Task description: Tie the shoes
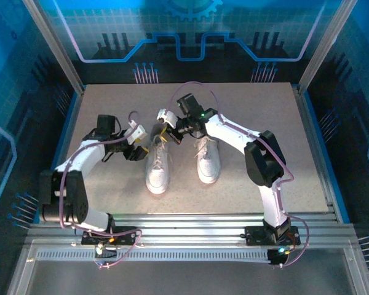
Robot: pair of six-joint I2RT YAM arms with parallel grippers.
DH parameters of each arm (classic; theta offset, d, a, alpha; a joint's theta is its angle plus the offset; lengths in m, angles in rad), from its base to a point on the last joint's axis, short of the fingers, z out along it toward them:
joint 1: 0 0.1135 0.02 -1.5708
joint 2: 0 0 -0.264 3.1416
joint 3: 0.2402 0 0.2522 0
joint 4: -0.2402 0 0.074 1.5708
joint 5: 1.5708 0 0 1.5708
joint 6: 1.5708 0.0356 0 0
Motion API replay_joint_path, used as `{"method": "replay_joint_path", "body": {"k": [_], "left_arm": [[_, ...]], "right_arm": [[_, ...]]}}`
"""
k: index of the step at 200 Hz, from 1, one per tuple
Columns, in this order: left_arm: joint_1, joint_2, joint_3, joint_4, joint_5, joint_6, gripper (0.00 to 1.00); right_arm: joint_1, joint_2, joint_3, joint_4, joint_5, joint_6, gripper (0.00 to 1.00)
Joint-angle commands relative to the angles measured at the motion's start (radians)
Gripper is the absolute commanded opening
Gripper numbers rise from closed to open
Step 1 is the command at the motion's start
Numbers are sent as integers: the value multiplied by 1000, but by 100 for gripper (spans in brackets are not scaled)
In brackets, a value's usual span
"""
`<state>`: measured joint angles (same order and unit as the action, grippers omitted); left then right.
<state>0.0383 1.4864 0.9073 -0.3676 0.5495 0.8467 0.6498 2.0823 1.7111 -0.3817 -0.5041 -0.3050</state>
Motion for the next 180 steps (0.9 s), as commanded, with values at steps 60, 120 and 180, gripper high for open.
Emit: {"method": "replay_joint_path", "body": {"k": [60, 120, 180], "left_arm": [[-64, 239, 178, -114, 0, 155, 69], [-66, 107, 155, -212, -31, 95, 0], [-152, -43, 216, -439, -228, -143, 0]], "right_arm": [[13, 27, 25, -9, 0, -31, 0], [18, 24, 31, 9, 69, -14, 0], [26, 47, 74, 24, 64, -19, 0]]}}
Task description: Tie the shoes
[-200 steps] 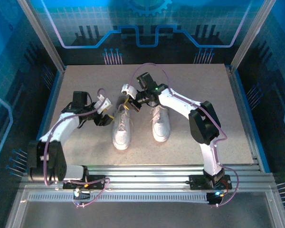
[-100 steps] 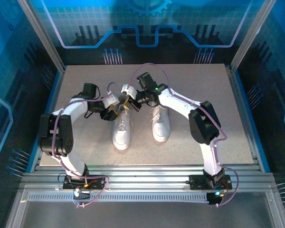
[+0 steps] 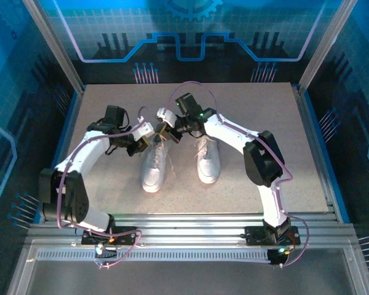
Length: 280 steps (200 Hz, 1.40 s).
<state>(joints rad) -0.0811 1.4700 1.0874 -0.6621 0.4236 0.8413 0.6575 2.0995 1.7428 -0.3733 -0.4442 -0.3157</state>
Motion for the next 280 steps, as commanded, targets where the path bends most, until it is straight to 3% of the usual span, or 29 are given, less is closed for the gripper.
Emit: {"method": "replay_joint_path", "body": {"k": [1, 42, 73, 108, 154, 212, 241, 257, 280], "left_arm": [[-34, -26, 37, -147, -107, -143, 0], [-73, -19, 102, -297, -202, -399, 0], [-94, -33, 149, -337, -134, -680, 0], [-146, -58, 74, -153, -50, -992, 0], [-194, -62, -95, 171, 9, -1255, 0], [-229, -77, -183, 358, -58, -1354, 0], [-229, -105, -145, 275, -95, -1296, 35], [-227, -129, -109, 196, -116, -1239, 44], [-212, -184, -77, 99, -135, -1176, 48]], "right_arm": [[18, 31, 43, 15, 4, -7, 0], [18, 49, 66, 10, 5, -6, 0], [18, 59, 82, 15, 22, -13, 0], [21, 62, 78, 93, -22, 28, 0], [23, 77, 97, 164, -77, 47, 0], [24, 121, 126, 241, -154, 92, 0], [23, 131, 138, 226, -155, 92, 0], [21, 125, 129, 221, -153, 87, 2], [18, 116, 117, 214, -148, 80, 2]]}}
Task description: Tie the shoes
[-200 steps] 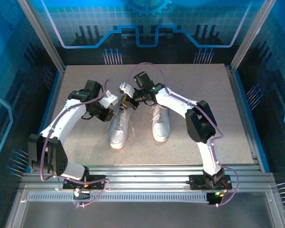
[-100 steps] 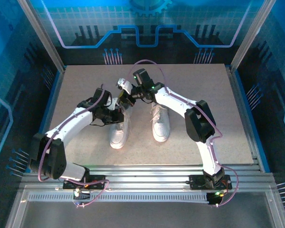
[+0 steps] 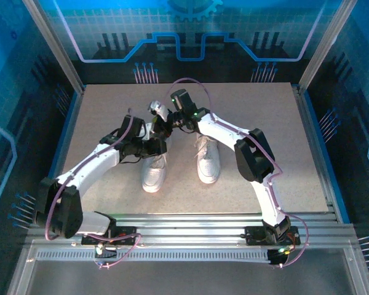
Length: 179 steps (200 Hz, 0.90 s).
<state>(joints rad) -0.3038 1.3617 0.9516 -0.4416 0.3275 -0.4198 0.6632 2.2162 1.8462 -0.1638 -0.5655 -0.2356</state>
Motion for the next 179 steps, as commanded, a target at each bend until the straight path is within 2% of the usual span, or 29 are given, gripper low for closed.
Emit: {"method": "replay_joint_path", "body": {"k": [1, 25, 48, 75, 103, 129, 179], "left_arm": [[11, -79, 59, -124, -39, 87, 49], [66, -163, 48, -158, -29, 110, 50], [168, -239, 15, -129, -25, 87, 52], [303, -267, -65, 72, 127, 98, 53], [368, -177, -73, 248, 262, 70, 53], [384, -56, -66, 428, 374, 17, 52], [384, 88, -72, 590, 427, -86, 46]], "right_arm": [[12, -3, 14, 4, -27, 0, 2], [11, -11, 5, 3, -26, -4, 2], [11, -15, 3, 4, -30, -5, 2], [11, -21, -11, 28, -42, 5, 2], [10, -30, -23, 42, -42, 10, 0], [12, -39, -35, 61, -42, 18, 0], [11, -53, -55, 100, -36, 28, 0]]}}
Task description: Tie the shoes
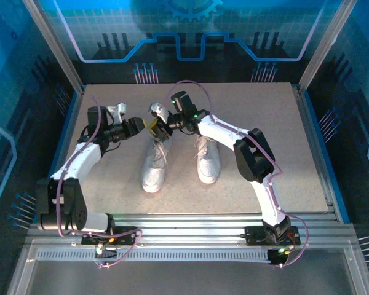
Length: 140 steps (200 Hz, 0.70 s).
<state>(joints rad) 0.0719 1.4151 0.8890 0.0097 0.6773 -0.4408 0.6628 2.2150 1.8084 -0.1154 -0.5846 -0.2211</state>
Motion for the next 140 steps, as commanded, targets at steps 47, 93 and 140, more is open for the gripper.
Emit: {"method": "replay_joint_path", "body": {"k": [47, 93, 140], "left_arm": [[8, 88, -28, 162, 71, -87, 43], [8, 126, -52, 207, 76, -140, 40], [3, 153, -71, 251, 110, -181, 38]], "right_arm": [[11, -64, -37, 81, -11, 23, 0], [11, -70, -46, 83, -3, 24, 0], [14, -70, -55, 88, 1, 30, 0]]}}
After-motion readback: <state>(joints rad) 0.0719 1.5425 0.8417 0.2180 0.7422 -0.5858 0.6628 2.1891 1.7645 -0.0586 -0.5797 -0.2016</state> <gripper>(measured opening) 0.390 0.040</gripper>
